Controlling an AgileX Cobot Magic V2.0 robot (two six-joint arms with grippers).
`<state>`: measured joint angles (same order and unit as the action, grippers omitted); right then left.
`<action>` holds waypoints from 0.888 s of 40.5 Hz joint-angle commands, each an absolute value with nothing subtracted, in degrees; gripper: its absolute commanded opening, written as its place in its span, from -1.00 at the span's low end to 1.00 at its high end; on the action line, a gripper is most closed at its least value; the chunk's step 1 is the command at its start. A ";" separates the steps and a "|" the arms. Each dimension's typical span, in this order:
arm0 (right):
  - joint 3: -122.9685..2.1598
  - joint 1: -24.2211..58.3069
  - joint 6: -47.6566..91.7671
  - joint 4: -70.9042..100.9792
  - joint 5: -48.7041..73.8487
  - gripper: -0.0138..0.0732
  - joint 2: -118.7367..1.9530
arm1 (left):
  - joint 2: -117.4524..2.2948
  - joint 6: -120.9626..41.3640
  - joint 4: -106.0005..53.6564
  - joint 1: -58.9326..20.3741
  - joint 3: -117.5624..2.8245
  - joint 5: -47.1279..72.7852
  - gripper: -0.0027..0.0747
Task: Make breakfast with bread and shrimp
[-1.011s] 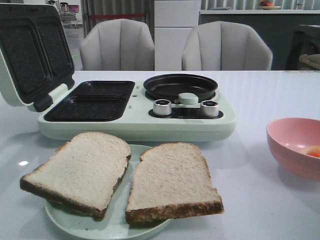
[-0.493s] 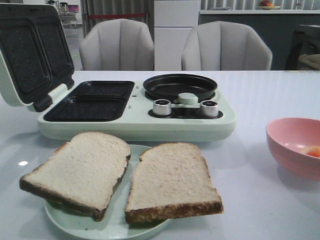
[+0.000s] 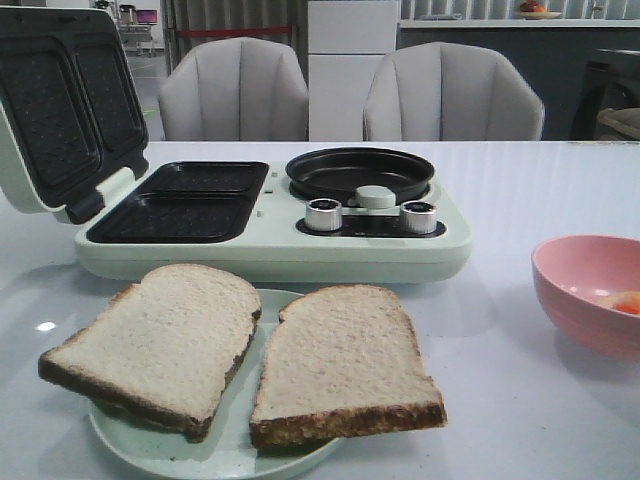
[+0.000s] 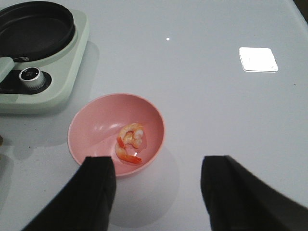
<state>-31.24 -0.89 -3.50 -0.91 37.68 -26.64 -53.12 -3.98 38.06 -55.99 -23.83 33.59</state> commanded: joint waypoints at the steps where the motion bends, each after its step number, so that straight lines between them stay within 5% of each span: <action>1: -32.85 -1.11 -3.31 -1.31 32.67 0.48 -27.27 | -56.31 9.32 55.52 -60.34 -23.44 31.73 0.35; 12: -32.85 -1.11 -3.31 -1.31 32.67 0.48 -27.27 | -68.39 30.03 81.67 -60.95 -22.67 33.51 0.35; 36: -32.85 -1.11 -3.31 -1.31 32.67 0.48 -27.27 | -87.19 49.67 105.17 -57.25 -24.00 42.39 0.35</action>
